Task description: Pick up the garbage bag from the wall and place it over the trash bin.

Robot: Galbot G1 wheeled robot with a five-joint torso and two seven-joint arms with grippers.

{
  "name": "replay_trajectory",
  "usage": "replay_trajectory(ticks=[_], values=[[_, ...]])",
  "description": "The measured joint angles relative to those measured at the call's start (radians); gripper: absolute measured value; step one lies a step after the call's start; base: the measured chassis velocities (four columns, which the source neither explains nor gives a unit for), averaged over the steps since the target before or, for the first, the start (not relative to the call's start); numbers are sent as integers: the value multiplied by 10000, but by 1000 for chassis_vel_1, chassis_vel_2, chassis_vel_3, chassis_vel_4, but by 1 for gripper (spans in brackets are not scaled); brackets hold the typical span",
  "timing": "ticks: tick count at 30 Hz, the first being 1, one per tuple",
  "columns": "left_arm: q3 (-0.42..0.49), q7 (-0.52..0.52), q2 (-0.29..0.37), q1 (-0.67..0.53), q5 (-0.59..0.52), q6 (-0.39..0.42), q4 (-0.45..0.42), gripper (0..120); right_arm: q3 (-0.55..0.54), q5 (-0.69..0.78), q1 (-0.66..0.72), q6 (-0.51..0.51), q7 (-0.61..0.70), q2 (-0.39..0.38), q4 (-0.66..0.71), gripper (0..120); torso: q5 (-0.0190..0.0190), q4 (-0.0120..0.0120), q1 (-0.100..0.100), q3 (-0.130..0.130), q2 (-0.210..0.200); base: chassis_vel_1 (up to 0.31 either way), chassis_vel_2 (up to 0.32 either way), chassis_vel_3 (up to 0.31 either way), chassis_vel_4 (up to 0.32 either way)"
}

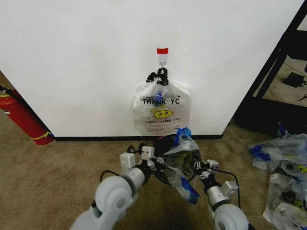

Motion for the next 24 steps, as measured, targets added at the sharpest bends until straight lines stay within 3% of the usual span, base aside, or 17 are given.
replay_trajectory(ticks=[1,7,12,17,24], values=[[0,0,0,0,0,0,0,0,0,0,0,0,0,0,0,0,0,0,0,0,0,0,0,0,0],[3,1135,1711,-645,602,-64,-211,0,58,571,-91,-491,-491,-261,280,0,-2,0,0,0,0,0,0,0,0],[-31,1616,2532,-938,690,-47,-588,0,190,935,-51,-816,-573,-342,323,0,1,0,0,0,0,0,0,0,0],[-63,1801,2801,-984,674,-22,-800,0,314,1127,50,-860,-574,-295,144,0,2,0,0,0,0,0,0,0,0],[1,1914,2878,-1271,852,-92,-162,0,499,1434,61,-995,-707,-421,12,0,2,-1,0,0,0,0,0,0,0]])
